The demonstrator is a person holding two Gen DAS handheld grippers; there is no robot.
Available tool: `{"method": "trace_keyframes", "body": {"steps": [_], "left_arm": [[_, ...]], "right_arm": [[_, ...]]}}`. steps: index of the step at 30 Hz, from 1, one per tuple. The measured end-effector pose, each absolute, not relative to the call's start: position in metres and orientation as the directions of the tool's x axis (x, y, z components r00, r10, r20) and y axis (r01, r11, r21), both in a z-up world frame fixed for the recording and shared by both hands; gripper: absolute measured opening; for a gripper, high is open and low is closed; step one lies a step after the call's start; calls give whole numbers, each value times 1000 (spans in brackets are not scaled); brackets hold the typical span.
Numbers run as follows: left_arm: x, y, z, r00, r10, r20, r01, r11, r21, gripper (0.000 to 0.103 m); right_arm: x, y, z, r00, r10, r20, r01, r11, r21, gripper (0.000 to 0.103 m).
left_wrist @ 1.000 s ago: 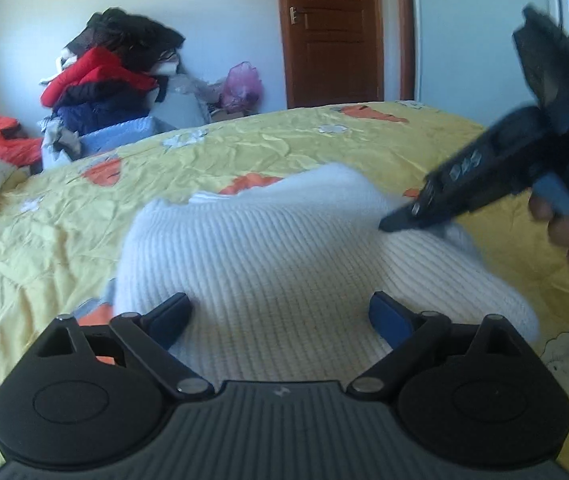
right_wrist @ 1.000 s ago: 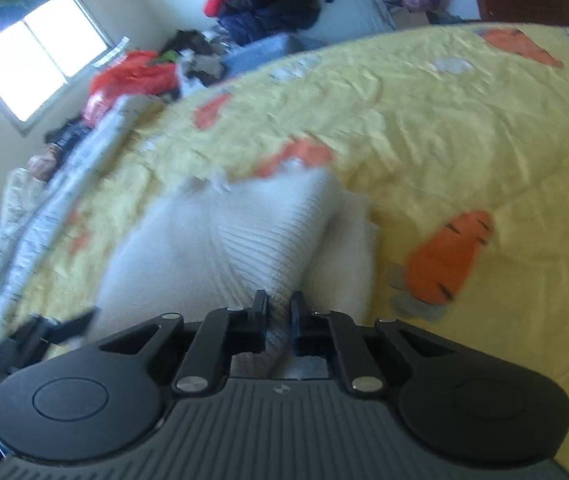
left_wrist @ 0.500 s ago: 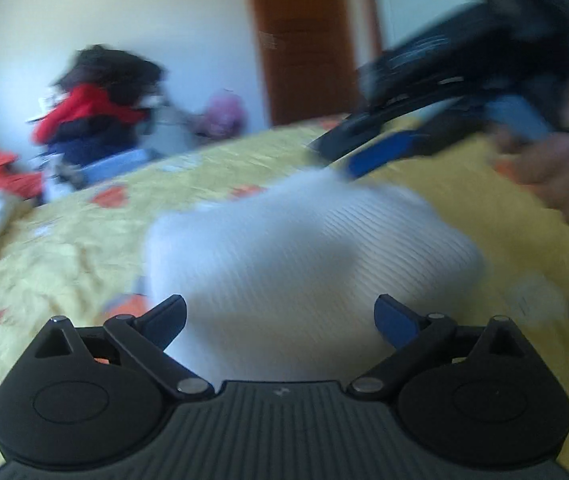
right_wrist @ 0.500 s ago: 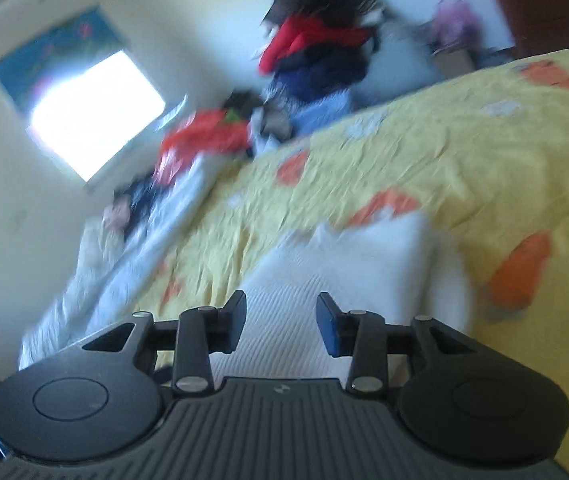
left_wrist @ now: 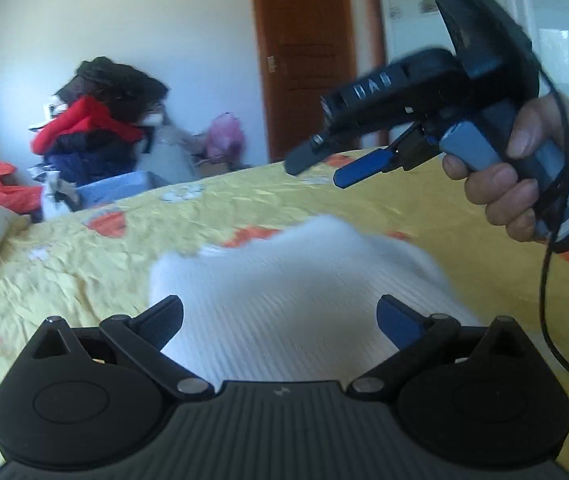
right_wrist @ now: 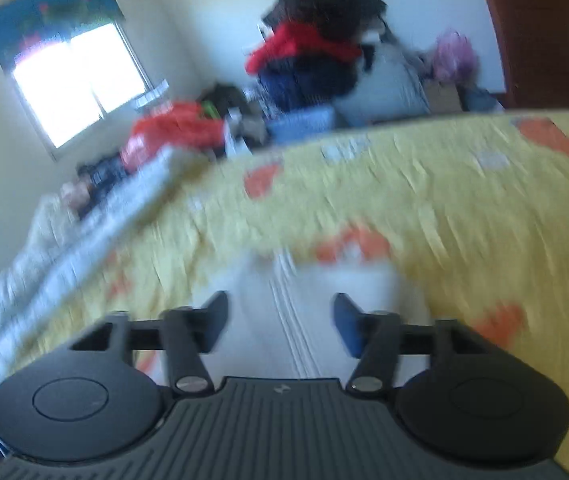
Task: Fold small clothes
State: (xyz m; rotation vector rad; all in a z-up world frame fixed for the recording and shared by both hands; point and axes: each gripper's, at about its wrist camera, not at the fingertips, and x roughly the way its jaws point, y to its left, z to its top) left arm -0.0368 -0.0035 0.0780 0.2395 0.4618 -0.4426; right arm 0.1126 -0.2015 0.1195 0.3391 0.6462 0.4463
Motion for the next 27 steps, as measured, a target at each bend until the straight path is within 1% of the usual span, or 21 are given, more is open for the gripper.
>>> {"method": "trace_keyframes", "body": {"steps": [2,4,5,6,7,8,9,12,14,16,17,19,20,22,23,24,26,27], "left_arm": [[-2,-8,70,774,-321,-546,436,896,90,103],[31,-7,56,718,-311,-623,412,911,20,103],[39,-6,49,709,-305,-635,398,917,4,103],[39,-5,45,722,-304,-622,398,917,14,103],[38,-7,43,730,-303,-612,402,915,26,103],[36,-9,40,740,-296,-603,398,916,39,103],[35,-12,37,751,-287,-594,390,919,50,103],[41,-15,30,769,-282,-574,372,927,44,103],[41,-18,33,769,-266,-581,365,929,58,103],[29,-14,40,780,-261,-569,361,930,69,103],[19,-9,45,785,-262,-561,355,933,59,103],[-4,2,53,786,-284,-548,356,934,27,103],[-14,6,55,785,-295,-544,365,931,22,103],[-27,9,53,778,-304,-551,375,927,17,103],[-29,8,48,762,-309,-570,383,924,12,103],[-32,5,44,768,-299,-567,382,923,31,103],[-33,-3,35,779,-287,-557,392,917,76,103],[-31,-4,34,778,-291,-557,394,916,71,103]], "right_arm": [[146,-194,108,688,480,-544,-220,853,473,69],[174,-188,84,643,454,-617,-133,859,494,68],[183,-185,68,627,411,-662,-90,882,462,65],[188,-182,50,613,346,-710,-56,916,397,54],[184,-180,39,642,316,-698,-74,933,353,50],[178,-181,34,676,312,-668,-97,936,339,50],[175,-183,31,687,316,-655,-90,931,354,50],[186,-185,29,677,314,-665,-81,931,357,50],[192,-188,31,676,304,-671,-70,933,352,49],[184,-188,38,682,290,-672,-55,936,349,47],[171,-189,49,695,284,-661,-44,934,355,47],[135,-191,68,743,303,-596,-85,927,365,55],[114,-191,76,765,310,-564,-111,927,358,57],[80,-192,84,779,350,-521,-171,917,361,66],[66,-191,82,773,367,-518,-192,913,361,72],[56,-187,73,756,373,-538,-206,916,345,73],[55,-181,45,708,347,-615,-196,933,300,70],[50,-181,37,739,329,-588,-213,942,259,70]]}}
